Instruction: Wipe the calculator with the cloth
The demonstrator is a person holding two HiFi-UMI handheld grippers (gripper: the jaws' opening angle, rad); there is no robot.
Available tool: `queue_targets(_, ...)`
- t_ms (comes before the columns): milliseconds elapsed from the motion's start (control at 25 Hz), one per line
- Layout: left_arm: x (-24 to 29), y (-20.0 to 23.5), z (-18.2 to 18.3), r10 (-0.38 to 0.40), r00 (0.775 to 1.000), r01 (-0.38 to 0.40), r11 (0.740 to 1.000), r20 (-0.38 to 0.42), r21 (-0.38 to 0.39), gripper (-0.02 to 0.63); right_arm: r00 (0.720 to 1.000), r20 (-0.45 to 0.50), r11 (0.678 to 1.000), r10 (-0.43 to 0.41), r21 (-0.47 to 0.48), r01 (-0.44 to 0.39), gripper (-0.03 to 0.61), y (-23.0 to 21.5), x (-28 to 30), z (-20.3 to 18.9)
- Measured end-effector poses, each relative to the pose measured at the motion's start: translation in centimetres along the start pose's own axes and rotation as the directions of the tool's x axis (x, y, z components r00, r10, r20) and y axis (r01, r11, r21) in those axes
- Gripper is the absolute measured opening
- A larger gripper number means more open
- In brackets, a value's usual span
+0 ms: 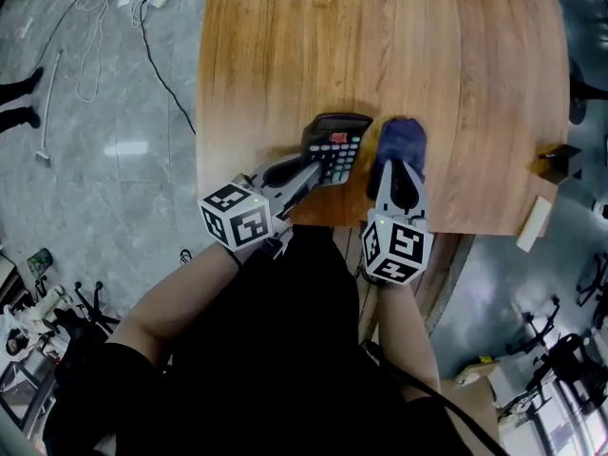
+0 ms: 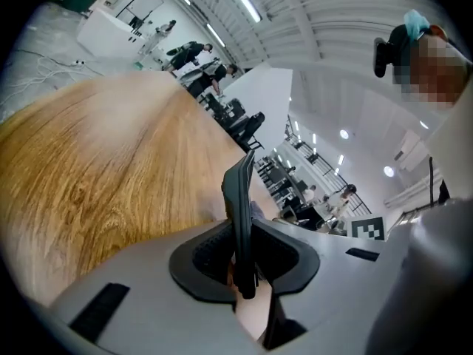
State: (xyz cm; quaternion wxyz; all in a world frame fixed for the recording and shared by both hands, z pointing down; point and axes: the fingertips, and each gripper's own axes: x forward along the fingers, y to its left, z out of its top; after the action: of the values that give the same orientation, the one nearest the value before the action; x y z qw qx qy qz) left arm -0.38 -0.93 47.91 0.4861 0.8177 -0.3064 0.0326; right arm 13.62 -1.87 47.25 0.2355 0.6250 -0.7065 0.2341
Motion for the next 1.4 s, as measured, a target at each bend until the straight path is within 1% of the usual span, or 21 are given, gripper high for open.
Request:
queue_targets(80, 0.0, -0.1, 0.1, 0.0, 1.0, 0.0, 1.0, 0.004, -0.002, 0.074, 1.0, -0.012, 1.0, -0.019, 0.006, 0.019, 0.018, -1.5, 0.0, -0.2)
queue_targets(120, 0.0, -0.1, 0.1, 0.002, 1.0, -0.002, 1.0, 0.008, -0.004, 0.074, 1.0, -0.019, 1.0, -0.023, 0.005, 0.023, 0.037, -2.1, 0.1, -0.3)
queue_targets(200, -0.2, 0.0, 0.2, 0.006, 1.0, -0.006, 1.0, 0.017, -0.015, 0.074, 0.998, -0.056, 1.0, -0.022, -0.003, 0.022, 0.107, -2.9, 0.7, -0.8)
queue_targets(280, -0.3, 0.1, 0.1, 0.008, 1.0, -0.008, 1.0, 0.021, -0.028, 0.074, 0.991, -0.13, 1.0, -0.011, -0.009, 0.01, 0.15, -3.3, 1.8, -2.0)
queue_targets(360, -0.2, 0.2, 0.0, 0.007, 1.0, -0.006, 0.999, 0.023, -0.037, 0.074, 0.978, -0.209, 1.0, 0.001, -0.008, -0.003, 0.158, -3.4, 3.1, -3.5)
queue_targets(440, -0.1, 0.3, 0.1, 0.001, 1.0, 0.0, 0.999, 0.024, -0.045, 0.074, 0.971, -0.238, 1.0, 0.006, 0.006, -0.005, 0.158, -3.5, 4.0, -4.2)
queue_targets(640, -0.2, 0.2, 0.0, -0.007, 1.0, 0.008, 0.998, 0.023, -0.056, 0.074, 0.975, -0.223, 1.0, 0.02, 0.001, -0.02, 0.158, -3.4, 4.2, -4.1)
queue_targets(800, -0.2, 0.2, -0.1, -0.013, 1.0, 0.014, 0.998, 0.022, -0.064, 0.074, 0.976, -0.21, 0.999, 0.049, -0.002, -0.05, 0.106, -3.1, 4.2, -4.0)
queue_targets(1040, -0.3, 0.0, 0.2, -0.015, 1.0, 0.017, 0.998, 0.026, -0.063, 0.074, 0.98, -0.188, 0.998, 0.058, 0.01, -0.057, 0.08, -3.1, 3.6, -3.5)
queue_targets(1160, -0.4, -0.5, 0.8, -0.031, 0.999, 0.033, 0.997, 0.033, -0.062, 0.074, 0.989, -0.114, 0.994, 0.094, 0.063, -0.087, 0.078, -2.2, 1.8, -0.4)
queue_targets(1240, -0.7, -0.9, 1.3, -0.044, 0.998, 0.047, 0.997, 0.042, -0.068, 0.074, 0.989, -0.041, 0.989, 0.14, 0.059, -0.137, 0.078, -0.7, 0.2, 2.5)
queue_targets(1320, -0.9, -1.3, 1.6, -0.051, 0.997, 0.054, 0.996, 0.05, -0.074, 0.074, 0.98, 0.017, 0.979, 0.2, 0.028, -0.2, 0.078, 1.5, -1.2, 4.8)
queue_targets(1400, -1.1, -1.6, 1.9, -0.059, 0.997, 0.062, 0.996, 0.05, -0.065, 0.074, 0.965, 0.043, 0.966, 0.258, 0.009, -0.259, 0.078, 3.7, -1.8, 5.9)
